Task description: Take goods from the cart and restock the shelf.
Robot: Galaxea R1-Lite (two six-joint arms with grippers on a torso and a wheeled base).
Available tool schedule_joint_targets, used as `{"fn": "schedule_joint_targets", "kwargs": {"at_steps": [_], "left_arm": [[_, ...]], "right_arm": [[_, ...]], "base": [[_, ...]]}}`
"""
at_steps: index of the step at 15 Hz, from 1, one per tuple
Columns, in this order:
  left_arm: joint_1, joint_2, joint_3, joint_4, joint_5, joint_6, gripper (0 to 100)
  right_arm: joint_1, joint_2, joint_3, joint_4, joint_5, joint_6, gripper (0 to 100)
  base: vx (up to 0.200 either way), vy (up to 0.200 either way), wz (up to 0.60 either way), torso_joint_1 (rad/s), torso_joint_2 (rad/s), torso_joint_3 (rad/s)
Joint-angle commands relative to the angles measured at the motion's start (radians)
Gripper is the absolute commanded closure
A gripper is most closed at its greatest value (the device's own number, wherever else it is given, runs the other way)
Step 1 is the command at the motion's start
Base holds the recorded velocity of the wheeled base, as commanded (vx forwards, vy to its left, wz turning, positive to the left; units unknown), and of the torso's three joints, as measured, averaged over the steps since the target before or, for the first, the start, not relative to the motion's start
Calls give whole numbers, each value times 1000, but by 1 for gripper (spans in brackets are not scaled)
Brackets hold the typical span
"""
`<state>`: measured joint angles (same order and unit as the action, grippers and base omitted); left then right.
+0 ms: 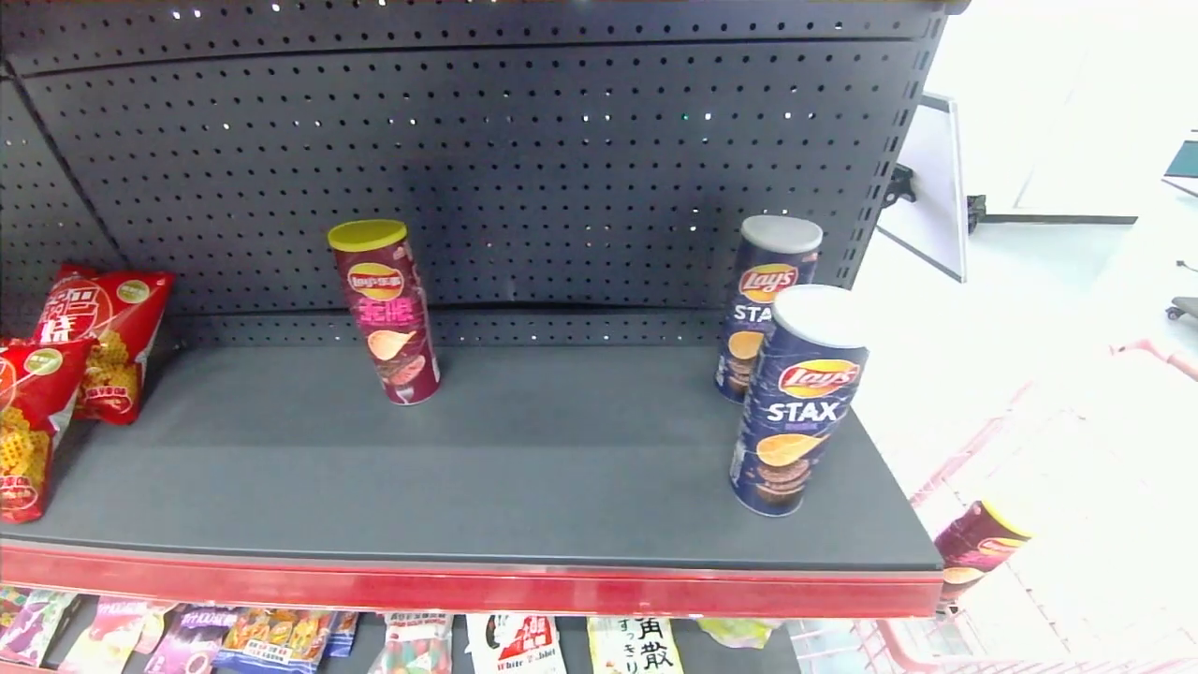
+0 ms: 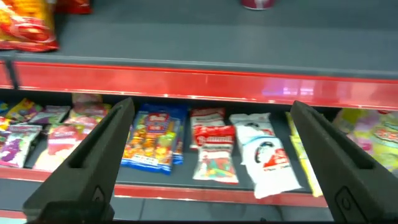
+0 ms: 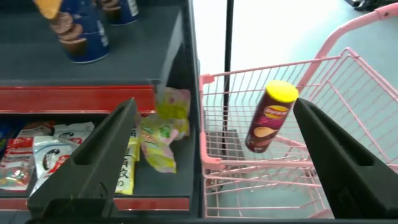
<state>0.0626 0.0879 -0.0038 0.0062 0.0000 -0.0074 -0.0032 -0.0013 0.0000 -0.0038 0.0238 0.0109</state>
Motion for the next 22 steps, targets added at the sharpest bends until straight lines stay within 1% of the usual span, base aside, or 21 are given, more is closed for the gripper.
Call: {"fn": "schedule_joint_targets", "kwargs": {"at_steps": [1, 19, 22], "left_arm": [[0, 0, -1, 0, 0, 0, 0], [0, 0, 1, 0, 0, 0, 0], [0, 0, 1, 0, 0, -3, 0]], "right_arm": [[0, 1, 0, -1, 1, 0, 0], [0, 1, 0, -1, 1, 0, 0], [0, 1, 0, -1, 1, 0, 0]], "base": [[0, -200, 0, 2, 2, -2], [0, -200, 0, 2, 2, 3], [0, 0, 0, 0, 0, 0]]}}
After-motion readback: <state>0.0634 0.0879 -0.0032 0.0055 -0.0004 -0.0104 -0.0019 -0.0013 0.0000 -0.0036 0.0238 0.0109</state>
